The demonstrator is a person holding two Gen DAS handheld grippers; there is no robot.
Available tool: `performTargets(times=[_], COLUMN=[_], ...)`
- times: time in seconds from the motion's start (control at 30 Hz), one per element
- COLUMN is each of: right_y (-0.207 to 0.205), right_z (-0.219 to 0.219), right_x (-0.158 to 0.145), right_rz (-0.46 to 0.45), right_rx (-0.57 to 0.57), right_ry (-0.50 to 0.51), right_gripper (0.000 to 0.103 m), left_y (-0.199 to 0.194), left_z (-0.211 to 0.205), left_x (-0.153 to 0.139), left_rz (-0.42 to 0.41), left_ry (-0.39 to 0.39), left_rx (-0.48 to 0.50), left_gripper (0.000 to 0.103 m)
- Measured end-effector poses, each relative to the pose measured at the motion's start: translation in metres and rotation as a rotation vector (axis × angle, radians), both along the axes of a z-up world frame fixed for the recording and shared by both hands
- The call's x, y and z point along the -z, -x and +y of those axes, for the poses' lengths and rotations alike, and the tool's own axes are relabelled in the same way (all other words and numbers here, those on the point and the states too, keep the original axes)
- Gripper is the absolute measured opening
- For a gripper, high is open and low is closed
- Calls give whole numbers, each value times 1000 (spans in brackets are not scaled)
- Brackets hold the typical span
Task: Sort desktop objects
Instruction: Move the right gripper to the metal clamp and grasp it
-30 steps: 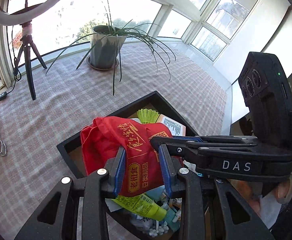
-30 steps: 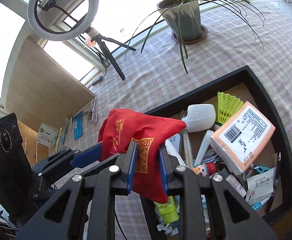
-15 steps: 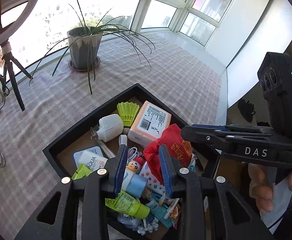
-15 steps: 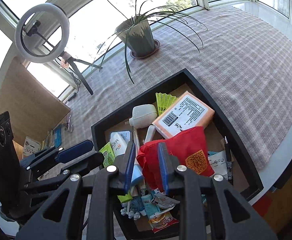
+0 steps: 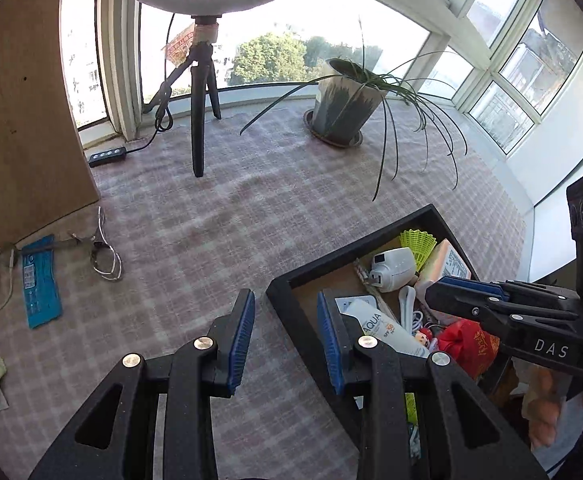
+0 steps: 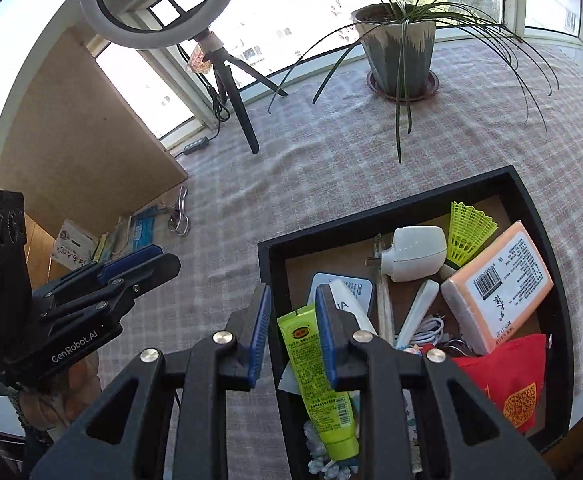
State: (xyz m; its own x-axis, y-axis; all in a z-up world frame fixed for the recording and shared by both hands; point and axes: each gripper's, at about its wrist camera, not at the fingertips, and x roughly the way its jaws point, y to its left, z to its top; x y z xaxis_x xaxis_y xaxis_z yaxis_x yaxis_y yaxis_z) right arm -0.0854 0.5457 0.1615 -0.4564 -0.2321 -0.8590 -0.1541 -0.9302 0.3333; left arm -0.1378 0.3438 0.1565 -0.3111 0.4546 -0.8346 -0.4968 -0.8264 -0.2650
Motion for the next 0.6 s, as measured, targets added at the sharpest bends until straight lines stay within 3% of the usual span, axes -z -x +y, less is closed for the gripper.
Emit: performTargets(times=[0.13, 0.37, 0.6], right_y=[42, 115, 185], right_z=[-35, -96, -156], right_x=[10, 32, 72], right_rz=[-14, -62, -154], right_rx=[-82, -198, -300], right_ry=[7, 33, 42], right_gripper=[23, 16, 15], left_y=[26, 78, 100], left_z=[-39, -102, -111], left_x=[17, 68, 97], left_rz=[21, -93, -93], left_ry=[37, 23, 80], left_rx=[-109, -275, -253], left_gripper=[30, 30, 30])
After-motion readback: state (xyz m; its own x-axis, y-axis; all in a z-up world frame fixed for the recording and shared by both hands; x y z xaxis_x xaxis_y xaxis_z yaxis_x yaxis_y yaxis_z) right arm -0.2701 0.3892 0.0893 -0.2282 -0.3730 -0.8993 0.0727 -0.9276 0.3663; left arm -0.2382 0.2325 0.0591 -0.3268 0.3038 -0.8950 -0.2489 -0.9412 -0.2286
